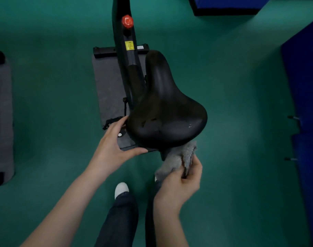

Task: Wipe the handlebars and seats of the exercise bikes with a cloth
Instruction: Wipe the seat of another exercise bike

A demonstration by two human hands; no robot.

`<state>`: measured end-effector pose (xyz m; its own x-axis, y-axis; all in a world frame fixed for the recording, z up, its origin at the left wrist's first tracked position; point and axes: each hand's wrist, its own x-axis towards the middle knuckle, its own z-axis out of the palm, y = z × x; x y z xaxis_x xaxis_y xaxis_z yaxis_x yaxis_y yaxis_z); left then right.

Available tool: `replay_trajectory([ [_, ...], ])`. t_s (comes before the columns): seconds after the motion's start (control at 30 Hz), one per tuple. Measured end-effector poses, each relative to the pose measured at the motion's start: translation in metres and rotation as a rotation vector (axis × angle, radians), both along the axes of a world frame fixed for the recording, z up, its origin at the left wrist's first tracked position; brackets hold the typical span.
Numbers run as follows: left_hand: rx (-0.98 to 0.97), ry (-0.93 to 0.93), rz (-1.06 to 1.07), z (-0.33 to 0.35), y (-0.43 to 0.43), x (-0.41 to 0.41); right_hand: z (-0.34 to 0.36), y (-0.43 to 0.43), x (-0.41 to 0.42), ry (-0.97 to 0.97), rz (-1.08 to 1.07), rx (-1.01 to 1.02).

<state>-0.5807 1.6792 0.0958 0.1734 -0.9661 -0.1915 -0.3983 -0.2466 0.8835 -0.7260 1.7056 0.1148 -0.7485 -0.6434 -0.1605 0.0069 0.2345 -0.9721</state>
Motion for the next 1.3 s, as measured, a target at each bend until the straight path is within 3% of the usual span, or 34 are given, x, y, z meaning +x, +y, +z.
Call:
replay_trajectory([
  [0.17, -0.008, -0.011, 0.013, 0.000, -0.002, -0.001, 0.021, -0.047, -0.062, 0.199, 0.046, -0.110],
  [0.33, -0.017, 0.007, 0.038, -0.002, -0.001, -0.004, 0.020, -0.116, -0.066, 0.347, 0.400, -0.082],
  [0.57, -0.041, 0.016, 0.067, -0.002, -0.001, -0.006, 0.017, -0.062, -0.034, 0.704, 0.577, -0.256],
  [0.7, -0.053, 0.049, 0.092, 0.000, 0.000, -0.007, 0.029, -0.041, -0.011, 0.657, 0.716, -0.327],
  [0.8, -0.031, 0.078, 0.100, -0.001, 0.001, -0.008, 0.042, -0.065, -0.031, 0.631, 0.585, -0.266],
  [0.97, -0.005, 0.104, 0.117, -0.005, 0.002, -0.009, 0.044, -0.087, -0.025, 0.791, 0.697, -0.147],
  [1.07, -0.016, 0.126, 0.135, -0.006, 0.001, -0.011, 0.037, -0.059, -0.006, 0.847, 0.812, -0.269],
  [1.2, -0.043, 0.209, 0.136, -0.010, 0.002, -0.009, 0.040, -0.040, 0.008, 0.715, 1.041, -0.401],
  [1.3, -0.034, 0.172, 0.134, -0.012, 0.003, -0.010, 0.049, -0.074, 0.008, 0.687, 1.005, -0.393],
])
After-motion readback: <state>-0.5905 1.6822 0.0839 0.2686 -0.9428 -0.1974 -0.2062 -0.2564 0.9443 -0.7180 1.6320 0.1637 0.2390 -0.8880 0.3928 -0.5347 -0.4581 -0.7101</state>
